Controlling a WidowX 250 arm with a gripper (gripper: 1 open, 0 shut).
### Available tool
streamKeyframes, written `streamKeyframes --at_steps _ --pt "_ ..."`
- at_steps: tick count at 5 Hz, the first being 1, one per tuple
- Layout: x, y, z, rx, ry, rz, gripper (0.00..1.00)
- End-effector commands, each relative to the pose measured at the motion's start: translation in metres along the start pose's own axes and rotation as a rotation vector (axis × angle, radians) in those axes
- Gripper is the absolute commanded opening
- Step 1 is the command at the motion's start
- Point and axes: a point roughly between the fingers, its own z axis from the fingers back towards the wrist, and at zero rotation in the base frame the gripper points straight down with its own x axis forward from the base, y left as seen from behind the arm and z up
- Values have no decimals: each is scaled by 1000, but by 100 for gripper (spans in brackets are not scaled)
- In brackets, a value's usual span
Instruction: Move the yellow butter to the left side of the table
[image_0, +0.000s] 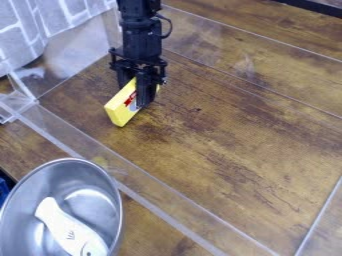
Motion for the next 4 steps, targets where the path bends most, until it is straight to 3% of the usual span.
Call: streamKeyframes --at_steps 1,4 --pt "4 6 20 18 -66 9 0" --pt "-5 10 15 9 -68 20 0"
